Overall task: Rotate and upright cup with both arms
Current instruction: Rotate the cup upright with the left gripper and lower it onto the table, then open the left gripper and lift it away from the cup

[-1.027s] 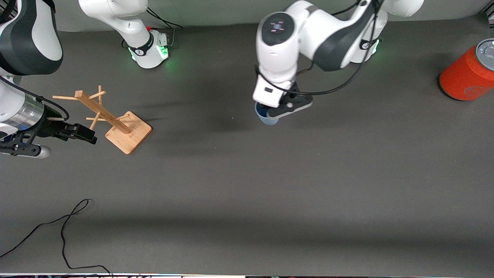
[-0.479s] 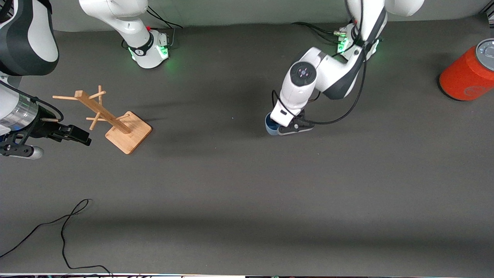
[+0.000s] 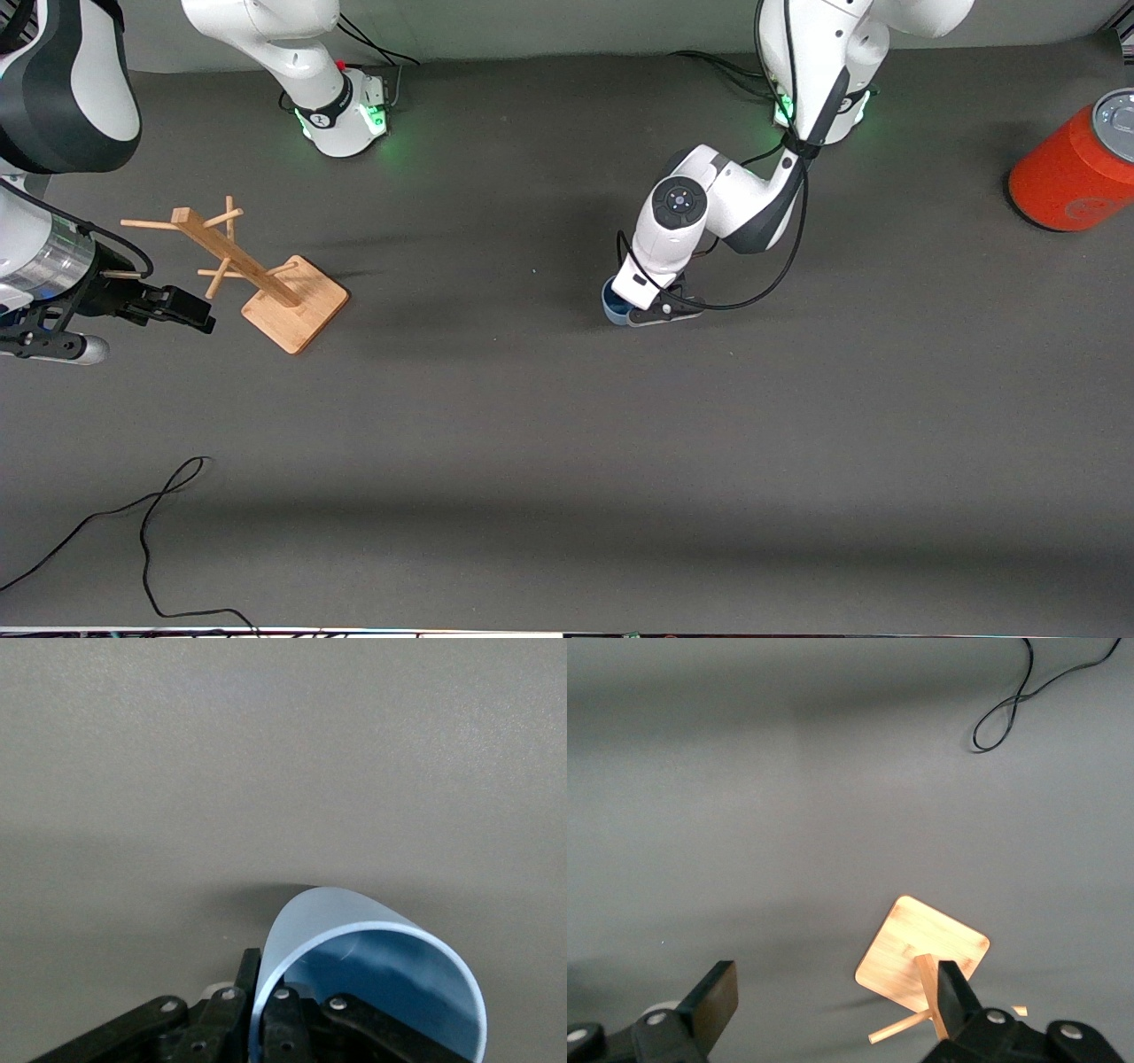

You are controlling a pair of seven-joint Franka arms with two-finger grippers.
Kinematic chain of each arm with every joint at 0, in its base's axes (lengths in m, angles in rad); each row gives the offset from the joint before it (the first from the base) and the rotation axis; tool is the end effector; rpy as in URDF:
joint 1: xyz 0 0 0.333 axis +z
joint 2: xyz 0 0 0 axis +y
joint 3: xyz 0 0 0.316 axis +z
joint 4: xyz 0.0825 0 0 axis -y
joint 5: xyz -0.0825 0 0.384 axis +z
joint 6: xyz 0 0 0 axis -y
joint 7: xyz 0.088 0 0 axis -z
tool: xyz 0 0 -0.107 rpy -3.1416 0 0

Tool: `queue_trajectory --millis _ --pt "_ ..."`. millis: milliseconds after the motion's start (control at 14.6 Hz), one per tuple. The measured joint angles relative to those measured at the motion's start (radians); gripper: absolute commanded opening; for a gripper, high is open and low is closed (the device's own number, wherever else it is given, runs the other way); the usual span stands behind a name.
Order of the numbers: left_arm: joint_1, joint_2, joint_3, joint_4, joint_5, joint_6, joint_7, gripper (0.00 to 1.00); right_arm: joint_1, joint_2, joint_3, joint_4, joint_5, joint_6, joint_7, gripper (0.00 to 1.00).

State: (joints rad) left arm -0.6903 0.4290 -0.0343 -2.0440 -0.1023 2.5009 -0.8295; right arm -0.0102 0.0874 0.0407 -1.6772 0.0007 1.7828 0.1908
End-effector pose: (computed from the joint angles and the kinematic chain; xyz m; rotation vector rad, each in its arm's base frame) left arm 0.4501 -0.3970 0.2315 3.0535 0.2900 -0.0521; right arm 0.5921 0.0173 0.5423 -3.1251 0.2515 -0.0277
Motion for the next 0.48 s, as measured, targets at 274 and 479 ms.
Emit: queue_trajectory --millis 274,479 --pt "-0.001 -0.001 0.000 0.004 0.000 -0.003 0.005 1.00 0.000 0.000 0.004 0.000 0.000 0.000 0.000 1.00" --pt "0.000 -0.038 0.001 0.042 0.000 -0.113 0.006 1.00 0.000 0.000 0.004 0.000 0.000 0.000 0.000 1.00"
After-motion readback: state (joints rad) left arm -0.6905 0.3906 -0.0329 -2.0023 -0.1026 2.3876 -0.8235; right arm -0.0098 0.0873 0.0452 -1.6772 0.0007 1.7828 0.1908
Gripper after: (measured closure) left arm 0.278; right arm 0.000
